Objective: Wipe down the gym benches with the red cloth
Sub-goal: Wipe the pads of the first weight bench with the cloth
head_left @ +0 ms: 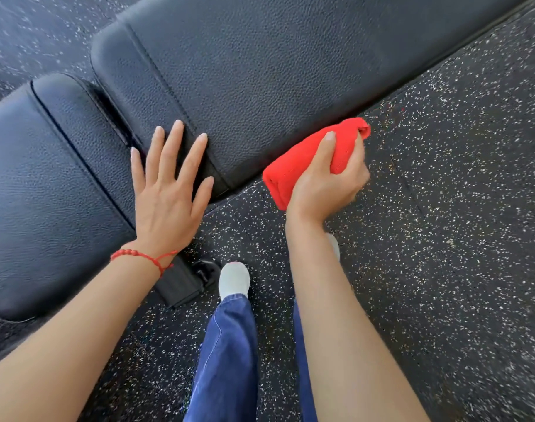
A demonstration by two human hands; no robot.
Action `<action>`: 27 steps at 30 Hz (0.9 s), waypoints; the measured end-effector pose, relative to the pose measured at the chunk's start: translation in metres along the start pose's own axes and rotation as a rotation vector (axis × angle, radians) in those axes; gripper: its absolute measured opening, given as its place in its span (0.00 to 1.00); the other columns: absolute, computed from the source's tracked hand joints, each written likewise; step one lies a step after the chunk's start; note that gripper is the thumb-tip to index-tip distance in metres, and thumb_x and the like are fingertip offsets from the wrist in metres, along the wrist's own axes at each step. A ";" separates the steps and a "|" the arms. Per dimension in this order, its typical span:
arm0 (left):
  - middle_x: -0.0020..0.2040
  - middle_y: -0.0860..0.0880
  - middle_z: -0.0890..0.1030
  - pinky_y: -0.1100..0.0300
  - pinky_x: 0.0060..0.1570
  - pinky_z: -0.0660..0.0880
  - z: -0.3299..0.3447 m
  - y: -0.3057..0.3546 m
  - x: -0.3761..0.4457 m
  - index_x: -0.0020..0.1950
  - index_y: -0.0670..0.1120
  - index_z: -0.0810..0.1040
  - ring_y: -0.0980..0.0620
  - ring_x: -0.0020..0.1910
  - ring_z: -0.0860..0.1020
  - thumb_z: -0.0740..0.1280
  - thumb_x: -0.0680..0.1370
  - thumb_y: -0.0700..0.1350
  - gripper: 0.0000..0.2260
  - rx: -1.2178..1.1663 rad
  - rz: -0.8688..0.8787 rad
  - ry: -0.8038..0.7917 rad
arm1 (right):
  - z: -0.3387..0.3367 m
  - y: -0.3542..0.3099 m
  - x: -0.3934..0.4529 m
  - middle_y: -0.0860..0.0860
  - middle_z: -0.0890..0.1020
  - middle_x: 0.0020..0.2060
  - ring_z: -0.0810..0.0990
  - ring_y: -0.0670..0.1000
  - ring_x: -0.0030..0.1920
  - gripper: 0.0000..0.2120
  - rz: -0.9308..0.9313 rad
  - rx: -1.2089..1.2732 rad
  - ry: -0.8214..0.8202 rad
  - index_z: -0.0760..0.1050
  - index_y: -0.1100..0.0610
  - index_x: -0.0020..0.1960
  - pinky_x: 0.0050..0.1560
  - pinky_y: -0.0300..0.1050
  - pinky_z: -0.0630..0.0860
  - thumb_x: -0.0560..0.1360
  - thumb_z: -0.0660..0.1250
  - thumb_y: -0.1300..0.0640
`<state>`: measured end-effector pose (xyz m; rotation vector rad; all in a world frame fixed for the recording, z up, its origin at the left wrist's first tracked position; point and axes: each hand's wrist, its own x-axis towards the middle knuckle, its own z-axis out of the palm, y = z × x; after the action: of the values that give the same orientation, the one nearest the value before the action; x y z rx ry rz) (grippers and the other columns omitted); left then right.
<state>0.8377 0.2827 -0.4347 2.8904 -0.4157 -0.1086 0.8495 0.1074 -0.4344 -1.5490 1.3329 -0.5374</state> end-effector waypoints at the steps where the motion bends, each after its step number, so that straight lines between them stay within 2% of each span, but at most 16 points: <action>1: 0.74 0.42 0.60 0.39 0.69 0.48 0.000 -0.001 -0.001 0.74 0.47 0.62 0.41 0.73 0.55 0.56 0.79 0.51 0.23 -0.010 0.003 0.001 | -0.002 0.004 -0.016 0.56 0.73 0.53 0.75 0.53 0.53 0.18 -0.023 -0.006 -0.023 0.75 0.55 0.61 0.53 0.32 0.66 0.72 0.70 0.55; 5: 0.74 0.42 0.60 0.40 0.69 0.49 0.002 -0.002 0.000 0.74 0.47 0.63 0.41 0.73 0.55 0.56 0.79 0.51 0.23 -0.056 0.003 0.009 | -0.003 0.016 -0.055 0.56 0.73 0.51 0.75 0.51 0.51 0.18 -0.124 -0.049 -0.073 0.76 0.56 0.59 0.53 0.24 0.63 0.70 0.70 0.55; 10: 0.74 0.42 0.60 0.40 0.69 0.49 -0.002 -0.008 0.000 0.74 0.48 0.63 0.42 0.73 0.55 0.56 0.79 0.51 0.23 -0.059 0.044 -0.009 | -0.011 0.014 -0.050 0.53 0.70 0.51 0.70 0.41 0.51 0.17 -0.268 -0.086 -0.119 0.77 0.57 0.58 0.55 0.22 0.60 0.70 0.70 0.57; 12: 0.74 0.43 0.61 0.40 0.69 0.49 -0.007 -0.013 -0.002 0.74 0.47 0.63 0.42 0.73 0.56 0.55 0.79 0.51 0.23 -0.060 0.050 -0.010 | -0.017 0.010 -0.041 0.55 0.72 0.52 0.71 0.42 0.52 0.16 -0.356 -0.130 -0.129 0.77 0.57 0.57 0.55 0.23 0.61 0.70 0.70 0.57; 15: 0.74 0.42 0.61 0.40 0.69 0.49 -0.014 -0.027 -0.008 0.73 0.46 0.64 0.42 0.73 0.56 0.56 0.79 0.51 0.23 -0.035 0.019 0.024 | -0.017 0.002 -0.018 0.59 0.72 0.54 0.71 0.46 0.54 0.15 -0.499 -0.194 -0.134 0.77 0.58 0.57 0.57 0.25 0.61 0.71 0.70 0.57; 18: 0.74 0.42 0.61 0.41 0.69 0.47 -0.020 -0.045 -0.020 0.73 0.46 0.64 0.41 0.72 0.57 0.56 0.79 0.51 0.23 0.008 -0.031 0.053 | -0.014 -0.001 -0.013 0.58 0.73 0.55 0.71 0.48 0.55 0.16 -0.552 -0.256 -0.158 0.77 0.57 0.58 0.57 0.29 0.64 0.72 0.69 0.55; 23: 0.74 0.41 0.61 0.40 0.69 0.46 -0.018 -0.072 -0.045 0.72 0.45 0.65 0.40 0.72 0.56 0.56 0.79 0.51 0.23 0.022 -0.126 0.060 | -0.012 0.005 -0.038 0.59 0.74 0.54 0.73 0.52 0.54 0.14 -0.656 -0.285 -0.221 0.78 0.57 0.57 0.56 0.48 0.73 0.71 0.69 0.57; 27: 0.74 0.40 0.60 0.40 0.69 0.46 -0.016 -0.079 -0.056 0.73 0.45 0.64 0.40 0.73 0.56 0.56 0.79 0.51 0.23 0.023 -0.138 0.063 | -0.016 0.018 -0.070 0.58 0.74 0.53 0.73 0.51 0.54 0.14 -0.705 -0.275 -0.294 0.77 0.57 0.57 0.55 0.49 0.74 0.72 0.70 0.57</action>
<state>0.8075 0.3759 -0.4348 2.9345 -0.2080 -0.0350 0.8066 0.1673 -0.4257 -2.2383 0.6293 -0.5326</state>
